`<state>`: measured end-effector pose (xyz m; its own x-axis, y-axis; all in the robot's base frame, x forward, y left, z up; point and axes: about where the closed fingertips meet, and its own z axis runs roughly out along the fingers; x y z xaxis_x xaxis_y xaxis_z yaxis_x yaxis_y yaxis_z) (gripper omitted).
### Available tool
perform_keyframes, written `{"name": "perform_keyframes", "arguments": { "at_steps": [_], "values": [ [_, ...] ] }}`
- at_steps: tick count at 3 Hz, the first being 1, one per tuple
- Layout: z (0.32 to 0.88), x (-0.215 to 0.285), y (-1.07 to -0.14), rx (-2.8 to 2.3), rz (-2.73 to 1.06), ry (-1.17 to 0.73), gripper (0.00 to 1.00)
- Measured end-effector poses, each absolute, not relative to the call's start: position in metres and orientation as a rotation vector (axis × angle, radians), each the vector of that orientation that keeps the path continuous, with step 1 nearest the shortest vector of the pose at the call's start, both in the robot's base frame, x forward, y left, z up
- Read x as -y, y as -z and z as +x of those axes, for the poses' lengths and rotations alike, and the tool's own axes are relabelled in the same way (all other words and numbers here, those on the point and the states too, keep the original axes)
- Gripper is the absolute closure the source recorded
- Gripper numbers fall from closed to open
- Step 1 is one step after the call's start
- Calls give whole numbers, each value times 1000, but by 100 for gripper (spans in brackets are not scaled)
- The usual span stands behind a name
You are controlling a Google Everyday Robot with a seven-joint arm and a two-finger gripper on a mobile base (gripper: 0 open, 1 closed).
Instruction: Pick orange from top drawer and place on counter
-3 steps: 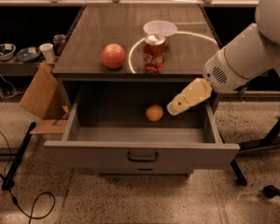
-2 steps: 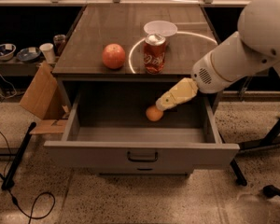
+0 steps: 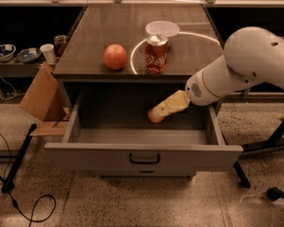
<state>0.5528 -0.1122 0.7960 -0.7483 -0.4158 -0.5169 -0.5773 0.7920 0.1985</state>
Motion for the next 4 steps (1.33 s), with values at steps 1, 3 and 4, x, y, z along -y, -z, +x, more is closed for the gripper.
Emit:
{"name": "perform_keyframes", "arguments": {
  "at_steps": [1, 3, 4],
  "values": [
    [557, 112, -766, -2525, -713, -513, 0],
    [579, 101, -719, -2489, -670, -519, 0],
    [591, 94, -705, -2452, -692, -537, 0]
  ]
}}
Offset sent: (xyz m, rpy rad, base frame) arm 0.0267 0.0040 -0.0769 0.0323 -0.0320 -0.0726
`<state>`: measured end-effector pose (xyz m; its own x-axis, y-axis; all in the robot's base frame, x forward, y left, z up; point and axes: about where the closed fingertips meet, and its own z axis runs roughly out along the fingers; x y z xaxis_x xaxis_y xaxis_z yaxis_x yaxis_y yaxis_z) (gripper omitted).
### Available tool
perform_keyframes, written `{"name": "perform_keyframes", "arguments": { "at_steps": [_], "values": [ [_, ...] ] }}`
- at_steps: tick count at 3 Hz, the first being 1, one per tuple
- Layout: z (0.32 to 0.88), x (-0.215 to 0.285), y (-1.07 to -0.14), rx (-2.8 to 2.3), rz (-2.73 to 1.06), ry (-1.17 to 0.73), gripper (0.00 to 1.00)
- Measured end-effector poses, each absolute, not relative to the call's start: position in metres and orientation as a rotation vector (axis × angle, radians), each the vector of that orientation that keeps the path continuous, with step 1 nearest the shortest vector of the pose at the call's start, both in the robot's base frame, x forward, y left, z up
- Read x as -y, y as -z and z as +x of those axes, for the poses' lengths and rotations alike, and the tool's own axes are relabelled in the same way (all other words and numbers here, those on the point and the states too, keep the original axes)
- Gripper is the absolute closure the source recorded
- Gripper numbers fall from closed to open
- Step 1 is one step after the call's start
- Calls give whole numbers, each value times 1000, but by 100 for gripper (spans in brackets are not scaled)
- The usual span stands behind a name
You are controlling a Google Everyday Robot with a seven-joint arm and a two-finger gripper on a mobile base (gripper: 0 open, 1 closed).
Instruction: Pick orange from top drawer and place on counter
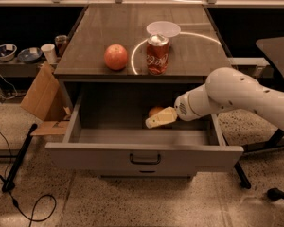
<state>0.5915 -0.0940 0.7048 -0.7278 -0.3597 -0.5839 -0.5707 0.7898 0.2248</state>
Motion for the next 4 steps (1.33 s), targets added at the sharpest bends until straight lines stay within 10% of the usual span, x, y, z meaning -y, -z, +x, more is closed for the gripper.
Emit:
{"name": "perform_keyframes", "arguments": {
  "at_steps": [4],
  "values": [
    [647, 62, -692, -2344, -898, -506, 0]
  ]
}}
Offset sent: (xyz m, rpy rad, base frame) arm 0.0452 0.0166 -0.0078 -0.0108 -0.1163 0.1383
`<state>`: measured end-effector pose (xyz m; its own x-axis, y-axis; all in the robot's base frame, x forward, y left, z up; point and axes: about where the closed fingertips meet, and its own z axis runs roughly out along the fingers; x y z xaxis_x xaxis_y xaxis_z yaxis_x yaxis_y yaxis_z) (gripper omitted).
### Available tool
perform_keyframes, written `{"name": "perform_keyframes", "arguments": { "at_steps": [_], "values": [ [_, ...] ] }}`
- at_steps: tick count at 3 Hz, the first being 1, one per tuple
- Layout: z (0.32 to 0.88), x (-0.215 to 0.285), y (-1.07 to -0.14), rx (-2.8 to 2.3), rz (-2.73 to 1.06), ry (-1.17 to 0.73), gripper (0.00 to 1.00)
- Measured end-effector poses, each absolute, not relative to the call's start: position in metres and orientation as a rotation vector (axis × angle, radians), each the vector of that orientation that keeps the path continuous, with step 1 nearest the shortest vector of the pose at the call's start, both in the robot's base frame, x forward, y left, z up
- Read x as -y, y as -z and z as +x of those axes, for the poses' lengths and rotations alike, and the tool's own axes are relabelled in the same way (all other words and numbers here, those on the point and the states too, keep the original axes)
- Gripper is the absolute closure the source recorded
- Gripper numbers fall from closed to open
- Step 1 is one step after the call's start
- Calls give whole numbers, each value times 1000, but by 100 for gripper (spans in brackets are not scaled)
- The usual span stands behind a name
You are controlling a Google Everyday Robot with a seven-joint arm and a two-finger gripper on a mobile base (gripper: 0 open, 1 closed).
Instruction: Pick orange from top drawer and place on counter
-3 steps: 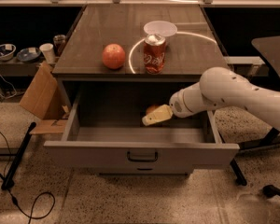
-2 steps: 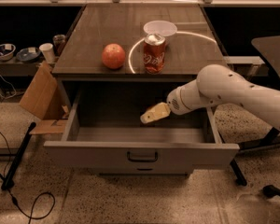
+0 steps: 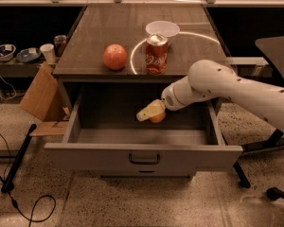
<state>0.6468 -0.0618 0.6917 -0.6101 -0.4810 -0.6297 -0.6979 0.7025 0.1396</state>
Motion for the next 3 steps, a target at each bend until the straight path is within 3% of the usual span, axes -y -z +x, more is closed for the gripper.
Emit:
{"name": "perform_keyframes", "arguments": {
  "at_steps": [3],
  "values": [
    [653, 50, -657, -2448, -893, -554, 0]
  ]
}}
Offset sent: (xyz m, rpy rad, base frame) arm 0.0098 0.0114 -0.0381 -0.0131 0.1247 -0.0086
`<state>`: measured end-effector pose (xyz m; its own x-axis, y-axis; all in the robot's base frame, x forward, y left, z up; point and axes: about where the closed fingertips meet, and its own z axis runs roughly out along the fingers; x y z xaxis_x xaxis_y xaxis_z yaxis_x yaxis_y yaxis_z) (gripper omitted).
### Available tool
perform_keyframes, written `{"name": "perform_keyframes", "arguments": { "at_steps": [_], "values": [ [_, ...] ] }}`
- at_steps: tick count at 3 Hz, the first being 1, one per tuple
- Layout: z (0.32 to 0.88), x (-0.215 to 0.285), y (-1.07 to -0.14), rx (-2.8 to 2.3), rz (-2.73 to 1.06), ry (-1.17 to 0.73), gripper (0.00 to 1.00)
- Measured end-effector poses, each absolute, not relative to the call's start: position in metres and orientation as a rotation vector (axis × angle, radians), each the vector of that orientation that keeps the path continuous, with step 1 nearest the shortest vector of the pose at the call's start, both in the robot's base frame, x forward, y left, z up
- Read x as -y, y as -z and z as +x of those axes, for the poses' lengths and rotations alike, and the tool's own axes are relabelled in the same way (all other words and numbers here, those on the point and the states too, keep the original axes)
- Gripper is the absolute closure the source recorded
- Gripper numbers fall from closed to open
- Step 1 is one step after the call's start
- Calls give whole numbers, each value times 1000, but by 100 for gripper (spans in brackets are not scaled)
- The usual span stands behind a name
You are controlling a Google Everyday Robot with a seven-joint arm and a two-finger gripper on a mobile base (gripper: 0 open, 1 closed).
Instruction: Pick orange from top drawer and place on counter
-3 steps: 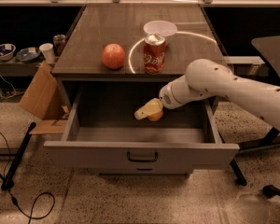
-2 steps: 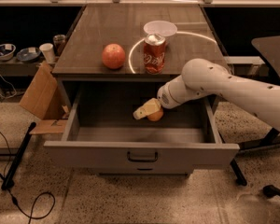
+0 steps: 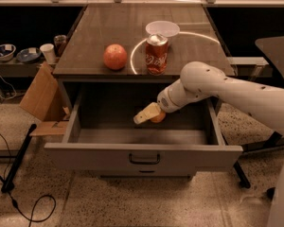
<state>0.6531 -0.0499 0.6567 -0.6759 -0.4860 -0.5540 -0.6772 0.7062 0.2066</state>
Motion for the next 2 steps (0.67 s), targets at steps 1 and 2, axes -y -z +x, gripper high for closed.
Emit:
{"name": "perform_keyframes", "arguments": {
  "at_steps": [1, 2],
  "values": [
    [652, 49, -650, -2469, -893, -570, 0],
    [651, 47, -644, -2484, -902, -589, 0]
  ]
}}
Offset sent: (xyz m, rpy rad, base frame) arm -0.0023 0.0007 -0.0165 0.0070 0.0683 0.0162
